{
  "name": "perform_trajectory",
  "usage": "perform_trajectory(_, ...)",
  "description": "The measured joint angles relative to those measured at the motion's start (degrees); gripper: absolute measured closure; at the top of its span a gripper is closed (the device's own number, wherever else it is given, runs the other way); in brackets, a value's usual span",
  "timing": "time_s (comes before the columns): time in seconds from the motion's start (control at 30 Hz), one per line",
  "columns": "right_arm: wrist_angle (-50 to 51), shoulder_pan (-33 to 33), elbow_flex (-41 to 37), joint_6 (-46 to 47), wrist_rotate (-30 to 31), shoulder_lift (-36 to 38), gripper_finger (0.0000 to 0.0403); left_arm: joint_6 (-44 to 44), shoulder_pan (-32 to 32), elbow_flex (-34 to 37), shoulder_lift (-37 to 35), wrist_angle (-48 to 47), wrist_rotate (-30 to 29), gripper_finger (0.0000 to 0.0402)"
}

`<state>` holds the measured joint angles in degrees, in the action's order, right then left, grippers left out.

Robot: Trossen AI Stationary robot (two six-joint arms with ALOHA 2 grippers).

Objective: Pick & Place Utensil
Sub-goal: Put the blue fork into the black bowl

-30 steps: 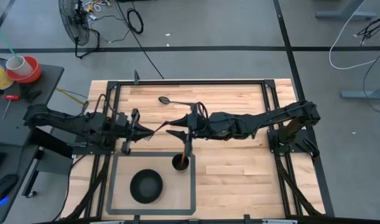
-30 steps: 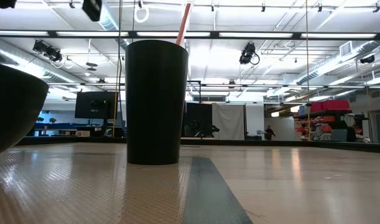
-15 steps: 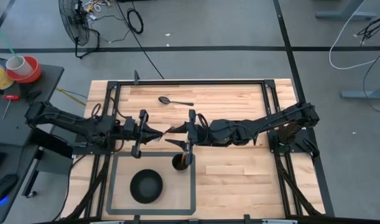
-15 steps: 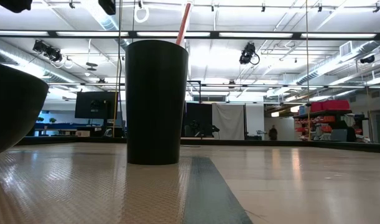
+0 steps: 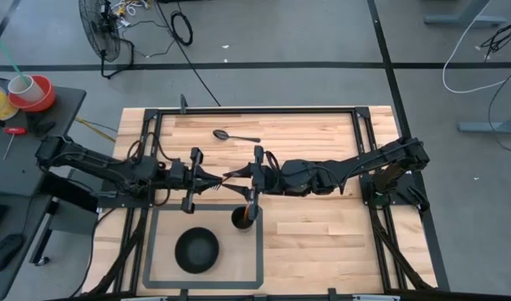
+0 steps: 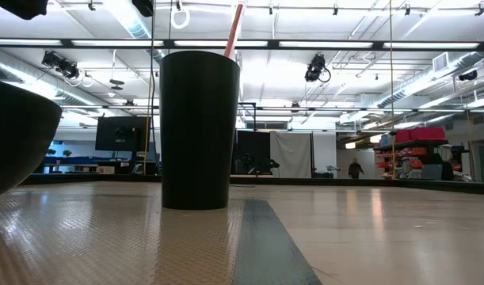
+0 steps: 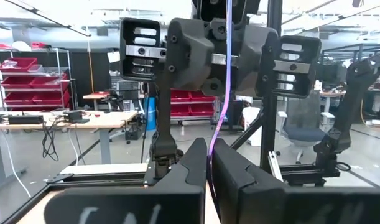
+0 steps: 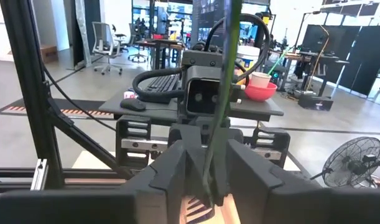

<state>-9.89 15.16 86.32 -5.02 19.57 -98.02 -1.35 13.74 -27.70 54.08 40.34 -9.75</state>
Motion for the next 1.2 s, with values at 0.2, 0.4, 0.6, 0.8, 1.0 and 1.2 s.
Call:
perform_trajectory(0.2,0.12,-0.05,0.0,1.29,-0.69,0.0,0.035,-0.83,0.0,0.0,0.0,0.11,-0.65,0.0391)
perform_trajectory(0.4,0.26,-0.13,0.0,1.55,-0.81,0.02,0.0394,-0.83,0.02,0.0,-0.02,-0.05,-0.51,0.038)
perform_trajectory(0.6,4.74,-0.73,0.02,4.96,-1.16,0.47,0.0398,0.68,-0.02,0.02,-0.23,-1.73,-0.12,0.0349)
perform_trajectory(0.8,13.33,-1.68,0.02,10.1,-1.46,3.38,0.0399,2.51,-0.21,-2.38,-4.13,-9.11,-0.91,0.026)
perform_trajectory(1.0,16.42,-4.53,0.04,16.02,-11.54,2.86,0.04,4.18,-3.22,-9.66,-4.89,-15.03,1.17,0.0177)
perform_trajectory(1.2,16.82,-6.04,-0.05,17.35,-15.87,0.81,0.0401,6.06,-6.1,-19.1,0.76,-25.31,5.47,0.0169)
